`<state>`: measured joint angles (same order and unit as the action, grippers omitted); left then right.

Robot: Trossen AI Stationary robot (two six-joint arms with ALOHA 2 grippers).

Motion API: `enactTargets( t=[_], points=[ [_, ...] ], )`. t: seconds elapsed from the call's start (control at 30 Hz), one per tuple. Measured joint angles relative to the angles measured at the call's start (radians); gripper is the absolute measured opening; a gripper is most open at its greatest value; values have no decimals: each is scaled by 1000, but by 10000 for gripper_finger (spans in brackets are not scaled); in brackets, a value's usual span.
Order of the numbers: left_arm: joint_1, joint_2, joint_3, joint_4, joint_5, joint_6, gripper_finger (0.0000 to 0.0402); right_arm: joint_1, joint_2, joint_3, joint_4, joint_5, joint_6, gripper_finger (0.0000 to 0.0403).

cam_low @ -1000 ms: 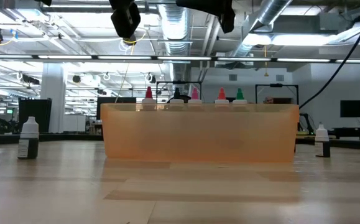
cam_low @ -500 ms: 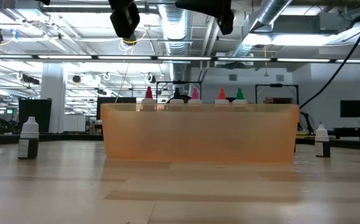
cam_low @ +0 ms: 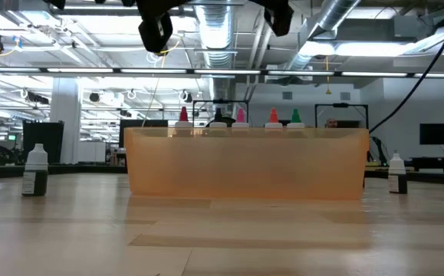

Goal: Pick & Place food coloring
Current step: Put the small black food coloring into the orange bin

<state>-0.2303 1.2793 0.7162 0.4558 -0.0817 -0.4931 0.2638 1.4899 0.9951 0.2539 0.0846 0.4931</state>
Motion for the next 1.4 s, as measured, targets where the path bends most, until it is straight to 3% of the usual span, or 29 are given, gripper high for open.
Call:
enactTargets(
  t=[0.47,1.1,1.4],
  points=[
    [-20,0,0,7,24,-47,73,-56,-1,-1,-16,18,15,230],
    [-3,-1,0,13,39,-42,73,-89,2,-2,-15,-58,40,245],
    [6,-2,0,4,44,-49,73,-100,-3,-2,-13,-189,79,245]
  ],
)
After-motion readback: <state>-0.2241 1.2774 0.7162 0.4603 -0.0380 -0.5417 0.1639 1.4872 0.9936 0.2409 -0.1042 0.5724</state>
